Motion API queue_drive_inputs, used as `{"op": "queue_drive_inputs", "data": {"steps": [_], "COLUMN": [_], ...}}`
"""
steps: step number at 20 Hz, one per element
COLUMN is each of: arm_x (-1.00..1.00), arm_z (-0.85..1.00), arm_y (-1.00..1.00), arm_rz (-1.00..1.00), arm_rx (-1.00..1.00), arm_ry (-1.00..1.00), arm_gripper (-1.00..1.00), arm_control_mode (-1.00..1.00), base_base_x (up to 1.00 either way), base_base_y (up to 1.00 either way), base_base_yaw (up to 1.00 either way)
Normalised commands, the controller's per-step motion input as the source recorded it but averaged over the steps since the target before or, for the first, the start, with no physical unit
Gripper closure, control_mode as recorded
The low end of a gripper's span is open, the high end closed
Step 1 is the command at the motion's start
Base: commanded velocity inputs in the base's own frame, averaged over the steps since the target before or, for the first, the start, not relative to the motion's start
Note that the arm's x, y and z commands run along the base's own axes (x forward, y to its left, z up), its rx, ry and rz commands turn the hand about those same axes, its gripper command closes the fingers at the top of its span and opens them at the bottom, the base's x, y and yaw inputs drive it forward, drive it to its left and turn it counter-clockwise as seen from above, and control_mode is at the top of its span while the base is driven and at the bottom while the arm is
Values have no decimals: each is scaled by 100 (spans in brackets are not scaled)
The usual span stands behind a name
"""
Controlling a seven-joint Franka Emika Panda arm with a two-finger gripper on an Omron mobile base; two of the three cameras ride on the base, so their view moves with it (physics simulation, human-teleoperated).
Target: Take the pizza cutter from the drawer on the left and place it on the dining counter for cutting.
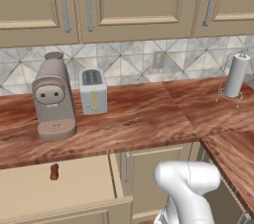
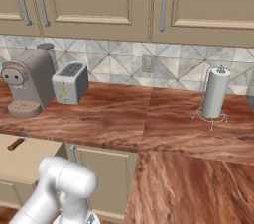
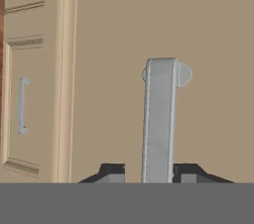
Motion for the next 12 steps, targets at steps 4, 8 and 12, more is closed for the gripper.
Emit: {"op": "queue_drive_inputs", "data": {"steps": [4,8,12], "arm_x": [-86,-83,-78], "arm_z": [-31,-31,-30], "arm_y": [0,0,1], "arm_rz": [0,0,0], "arm_rx": [0,0,0], "arm_ry": [2,3,4], "arm_gripper": [100,100,100], "arm_control_mode": [-100,-100,-100], "base_base_x": [0,0,0], "base_base_y": [0,0,0], "base_base_yaw": [0,0,0]}}
